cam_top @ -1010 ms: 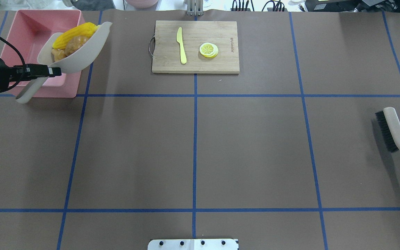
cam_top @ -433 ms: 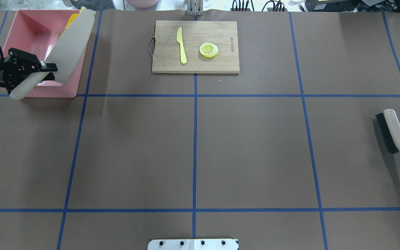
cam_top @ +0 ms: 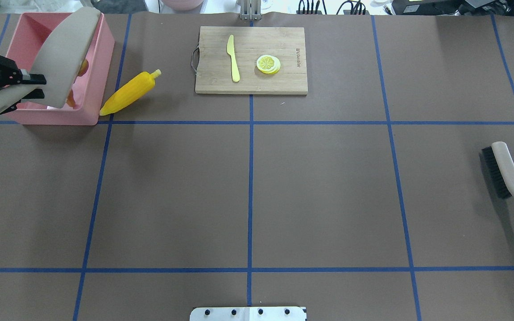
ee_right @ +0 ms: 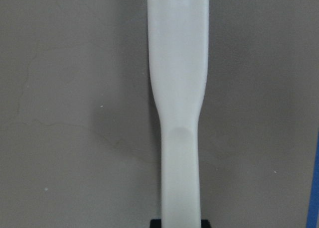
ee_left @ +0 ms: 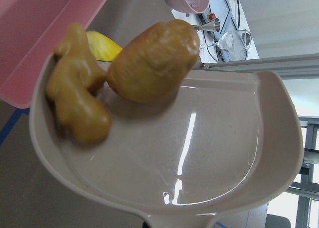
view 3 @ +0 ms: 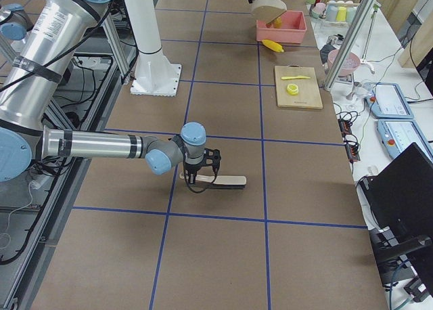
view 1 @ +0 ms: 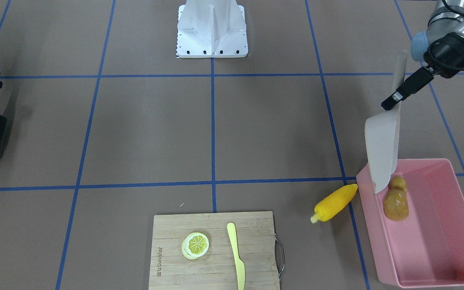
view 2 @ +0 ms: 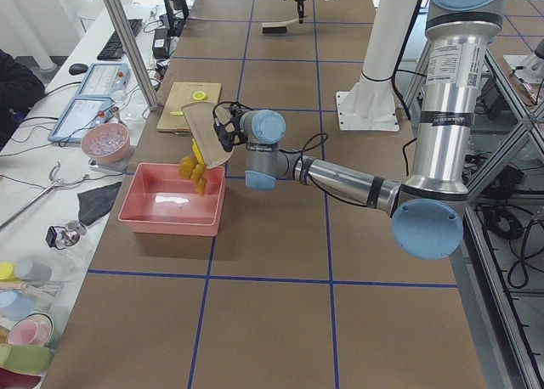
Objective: Sweep and dump trash into bin
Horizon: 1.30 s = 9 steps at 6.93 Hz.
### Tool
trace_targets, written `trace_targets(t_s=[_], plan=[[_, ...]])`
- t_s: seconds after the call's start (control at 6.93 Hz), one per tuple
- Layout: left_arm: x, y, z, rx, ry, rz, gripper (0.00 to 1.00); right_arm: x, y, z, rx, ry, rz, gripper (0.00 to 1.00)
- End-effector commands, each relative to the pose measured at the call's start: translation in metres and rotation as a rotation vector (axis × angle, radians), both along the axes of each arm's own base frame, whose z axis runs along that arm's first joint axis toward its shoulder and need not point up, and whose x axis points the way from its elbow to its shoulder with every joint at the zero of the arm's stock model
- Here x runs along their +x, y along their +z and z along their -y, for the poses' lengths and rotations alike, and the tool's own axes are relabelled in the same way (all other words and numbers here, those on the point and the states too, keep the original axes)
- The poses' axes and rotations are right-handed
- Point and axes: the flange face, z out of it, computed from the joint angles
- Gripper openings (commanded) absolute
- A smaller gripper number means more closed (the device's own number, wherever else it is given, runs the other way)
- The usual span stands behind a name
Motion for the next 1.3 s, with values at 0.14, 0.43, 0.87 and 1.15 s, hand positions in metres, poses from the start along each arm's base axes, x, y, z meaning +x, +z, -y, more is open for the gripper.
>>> trace_targets(t_s=[0.14, 0.43, 0.87, 1.15], plan=[[-0.007, 0.001, -0.001, 0.006, -0.001, -0.005, 0.0, -0.001, 0.0, -0.001, -0.002, -0.003, -0.001, 0.0], [-0.007, -0.011, -0.002, 0.037, 0.02, -0.008, 0.0, -0.001, 0.0, -0.001, -0.006, 0.0, -0.001, 0.48], [0.001, -0.042, -0.004, 0.291, 0.022, 0.063, 0.0, -0.002, 0.0, -0.001, -0.011, -0.002, 0.004, 0.9], [0.038, -0.066, -0.007, 0.521, 0.071, 0.142, 0.0, 0.001, -0.007, -0.002, -0.009, -0.001, 0.02, 1.0]])
